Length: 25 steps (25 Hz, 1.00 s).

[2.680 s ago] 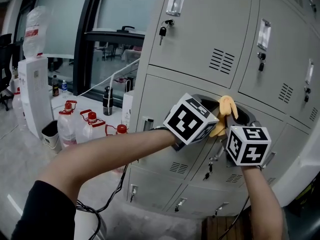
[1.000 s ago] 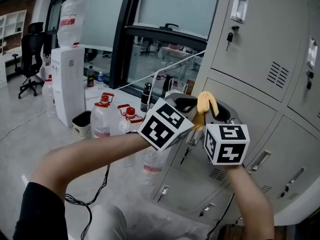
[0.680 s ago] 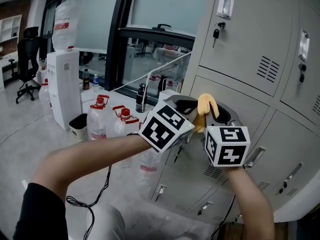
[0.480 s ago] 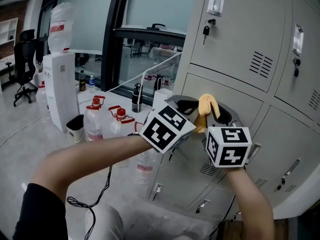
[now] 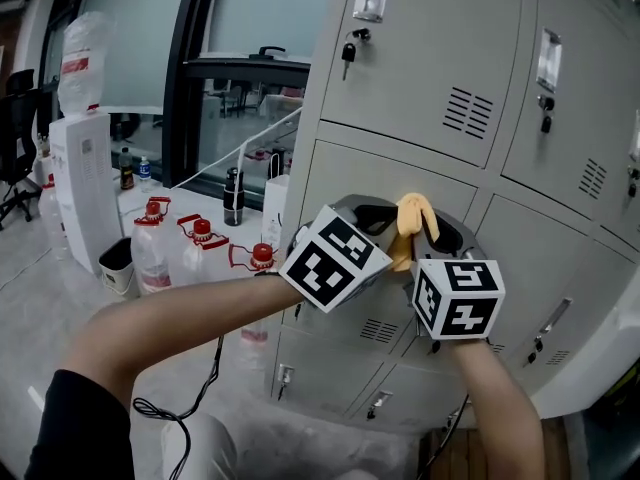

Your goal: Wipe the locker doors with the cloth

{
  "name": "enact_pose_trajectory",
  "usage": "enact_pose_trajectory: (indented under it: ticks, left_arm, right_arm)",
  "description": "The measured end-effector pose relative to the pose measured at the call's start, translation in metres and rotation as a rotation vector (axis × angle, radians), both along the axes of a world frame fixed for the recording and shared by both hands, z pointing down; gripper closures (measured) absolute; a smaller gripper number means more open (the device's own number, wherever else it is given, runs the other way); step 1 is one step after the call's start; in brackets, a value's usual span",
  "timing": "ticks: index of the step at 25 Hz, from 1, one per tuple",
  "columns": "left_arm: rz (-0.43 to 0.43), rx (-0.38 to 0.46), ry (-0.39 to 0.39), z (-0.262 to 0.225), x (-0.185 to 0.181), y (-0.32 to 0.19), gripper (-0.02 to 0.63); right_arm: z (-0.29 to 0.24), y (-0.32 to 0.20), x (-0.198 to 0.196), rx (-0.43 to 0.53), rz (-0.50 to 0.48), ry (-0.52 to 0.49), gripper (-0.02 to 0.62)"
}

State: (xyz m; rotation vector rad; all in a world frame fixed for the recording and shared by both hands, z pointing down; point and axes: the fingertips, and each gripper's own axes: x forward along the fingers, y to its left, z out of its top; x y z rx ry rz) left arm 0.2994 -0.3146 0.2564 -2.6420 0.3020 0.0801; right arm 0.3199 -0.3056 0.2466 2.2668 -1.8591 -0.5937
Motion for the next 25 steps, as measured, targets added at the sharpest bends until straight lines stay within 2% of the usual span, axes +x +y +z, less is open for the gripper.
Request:
enact_pose_trajectory:
  ticks: [11,16,25]
  left_arm:
    - [0.102,0.003,-0.032,0.005,0.056,0.042,0.588]
    - [0.120,0.001,-0.033,0.006,0.063,0.047,0.588]
    - [0.122,-0.009,-0.081,0.007,0.062,0.047,0.587]
  right_arm:
    - [0.006,0.043,0.056,0.001,0.078,-0.051,0.532]
    - [0.007,0.049,0.063,-0.008,0.085,-0.061,0.532]
    - [0.007,0.049,0.061,-0.034,0.095,-0.049,0.532]
